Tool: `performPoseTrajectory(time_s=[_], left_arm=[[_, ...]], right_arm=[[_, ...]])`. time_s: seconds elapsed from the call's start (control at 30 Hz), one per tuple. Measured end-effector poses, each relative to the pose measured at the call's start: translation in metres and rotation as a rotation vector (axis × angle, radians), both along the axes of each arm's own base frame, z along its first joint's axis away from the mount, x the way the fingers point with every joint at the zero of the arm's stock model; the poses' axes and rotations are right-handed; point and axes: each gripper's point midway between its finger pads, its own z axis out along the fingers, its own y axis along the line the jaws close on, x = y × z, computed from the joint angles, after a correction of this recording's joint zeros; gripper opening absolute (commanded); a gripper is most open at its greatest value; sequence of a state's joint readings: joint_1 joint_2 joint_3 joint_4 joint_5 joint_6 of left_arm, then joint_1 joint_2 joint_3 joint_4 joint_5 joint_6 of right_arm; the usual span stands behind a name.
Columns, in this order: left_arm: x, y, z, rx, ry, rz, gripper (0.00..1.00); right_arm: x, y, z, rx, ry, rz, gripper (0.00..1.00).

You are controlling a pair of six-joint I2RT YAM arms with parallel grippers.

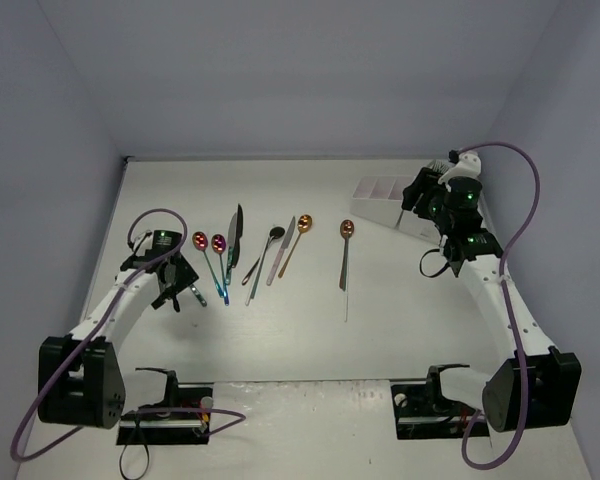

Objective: Sort the eating utensils into containers

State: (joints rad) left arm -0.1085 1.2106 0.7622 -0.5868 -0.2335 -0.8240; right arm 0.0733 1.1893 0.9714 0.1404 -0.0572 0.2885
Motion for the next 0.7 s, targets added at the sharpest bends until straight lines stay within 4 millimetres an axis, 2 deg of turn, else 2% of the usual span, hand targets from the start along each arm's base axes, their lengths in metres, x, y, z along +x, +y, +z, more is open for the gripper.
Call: performPoseTrajectory(time_s=[0.1,0.2,0.37,0.5,0.63,0.7], left_arm=[[0.006,0.003,-0.014,-0.015,0.036,0.021,0.64],[0.015,0.001,-0.023,-0.029,0.055,0.024,0.64],[0.037,-0.005,-0.023,-0.052,0.030,0.021,0.63],[0.050,-0.006,-0.027,-0.056,0.029,0.029,0.53],[0.050,-0.007,-0.041,-0.058,0.074,0.041,0.42],[0.048,-0.007,-0.049,-0.061,0.100,0.049,0.32]], right_arm=[[-0.005,0.012,-0.014,0.002,0.036,0.034,0.58],[-0.008,0.021,-0.020,0.000,0.049,0.061,0.58],[-0.011,0.034,-0.023,-0.001,0.055,0.098,0.58],[-0.013,0.038,-0.025,0.000,0.060,0.112,0.58],[-0.013,0.040,-0.026,0.004,0.062,0.122,0.58],[-0.013,0.041,-0.026,0.004,0.063,0.130,0.58]])
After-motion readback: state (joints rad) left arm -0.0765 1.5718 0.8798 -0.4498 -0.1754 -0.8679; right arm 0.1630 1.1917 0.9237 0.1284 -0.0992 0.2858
